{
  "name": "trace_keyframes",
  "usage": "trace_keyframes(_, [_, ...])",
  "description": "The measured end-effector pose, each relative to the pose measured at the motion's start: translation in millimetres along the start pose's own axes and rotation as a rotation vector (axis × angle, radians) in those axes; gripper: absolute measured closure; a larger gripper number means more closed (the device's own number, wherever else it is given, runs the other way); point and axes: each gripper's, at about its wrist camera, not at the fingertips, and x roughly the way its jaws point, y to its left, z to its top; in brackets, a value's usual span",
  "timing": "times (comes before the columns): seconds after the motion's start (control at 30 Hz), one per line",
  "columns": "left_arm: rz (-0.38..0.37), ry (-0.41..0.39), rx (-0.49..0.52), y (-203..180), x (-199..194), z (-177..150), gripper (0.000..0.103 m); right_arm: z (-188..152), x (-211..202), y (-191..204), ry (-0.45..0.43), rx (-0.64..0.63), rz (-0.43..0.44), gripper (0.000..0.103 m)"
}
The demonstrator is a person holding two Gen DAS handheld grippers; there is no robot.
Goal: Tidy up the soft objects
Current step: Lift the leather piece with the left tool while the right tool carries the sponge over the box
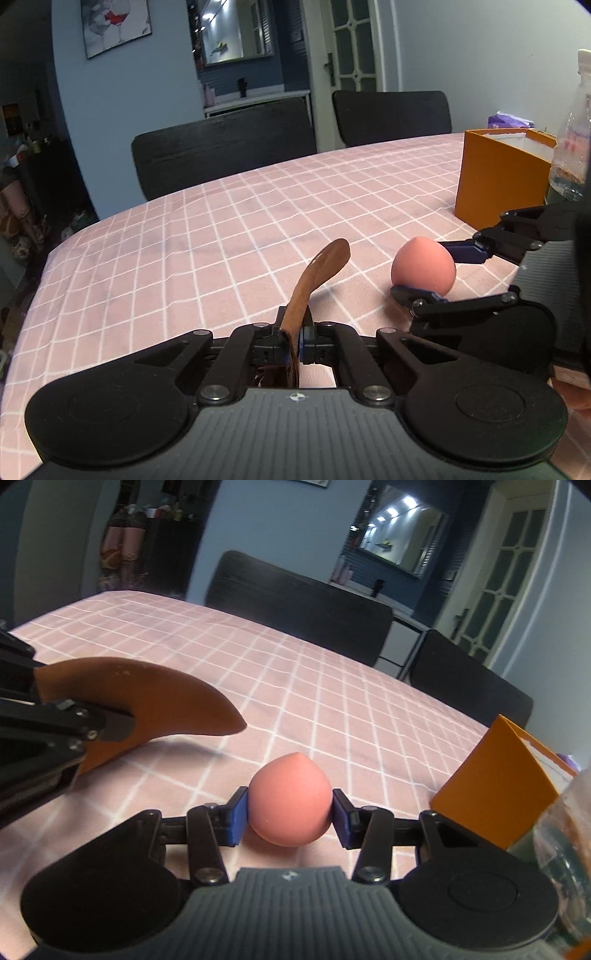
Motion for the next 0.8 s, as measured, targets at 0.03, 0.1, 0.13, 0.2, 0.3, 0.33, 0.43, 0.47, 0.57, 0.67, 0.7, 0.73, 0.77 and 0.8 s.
trace_keyframes(0.03, [0.003,-0.002,0.002,-1.0,-4.7,0.2,0.099,-0.6,-5.5,0.3,0.003,-0.002,0.017,0.057])
trace_keyframes(0.1, [0.027,-0.005,0.018,-6.3,-14.9,-0.5,0.099,-2.8,-18.2,-0.3,0.008,0.004,0.052,0.057])
trace_keyframes(0.13, [0.034,-0.006,0.023,-8.8,-19.5,-1.2,0.099,-4.4,-25.0,-1.6,0.009,0.009,0.068,0.057])
trace_keyframes(0.2, [0.032,0.005,0.01,-11.9,-30.4,-3.0,0.099,-8.6,-39.7,-5.5,0.011,0.018,0.102,0.057])
trace_keyframes(0.3, [0.029,0.011,-0.008,-17.5,-47.6,-7.6,0.099,-16.9,-62.1,-13.2,0.016,0.036,0.171,0.057])
trace_keyframes(0.33, [0.029,0.005,-0.003,-21.2,-53.7,-10.2,0.099,-20.4,-69.6,-15.6,0.018,0.038,0.193,0.057])
trace_keyframes(0.43, [0.008,0.004,-0.003,-31.9,-71.1,-16.8,0.099,-34.0,-92.0,-19.2,0.016,0.017,0.237,0.057])
trace_keyframes(0.47, [0.0,0.003,-0.003,-35.8,-77.4,-18.9,0.099,-39.0,-99.0,-21.1,0.017,0.014,0.253,0.057])
trace_keyframes(0.57, [-0.028,0.002,0.0,-46.5,-94.7,-24.3,0.099,-52.4,-117.7,-31.3,0.033,0.026,0.299,0.057])
trace_keyframes(0.67, [-0.061,0.007,0.004,-58.1,-111.5,-28.4,0.099,-66.2,-133.6,-43.5,0.052,0.043,0.332,0.057])
trace_keyframes(0.7, [-0.073,0.008,0.006,-62.1,-117.1,-30.0,0.099,-71.1,-138.7,-47.6,0.057,0.045,0.34,0.057])
trace_keyframes(0.73, [-0.086,0.008,0.01,-66.2,-122.2,-31.1,0.099,-75.6,-143.5,-51.4,0.063,0.043,0.346,0.057])
trace_keyframes(0.77, [-0.098,0.011,0.014,-70.3,-126.9,-31.9,0.099,-80.7,-148.6,-55.2,0.067,0.04,0.346,0.057])
trace_keyframes(0.8, [-0.11,0.013,0.018,-73.9,-131.3,-32.5,0.099,-85.6,-153.6,-59.5,0.071,0.036,0.344,0.057])
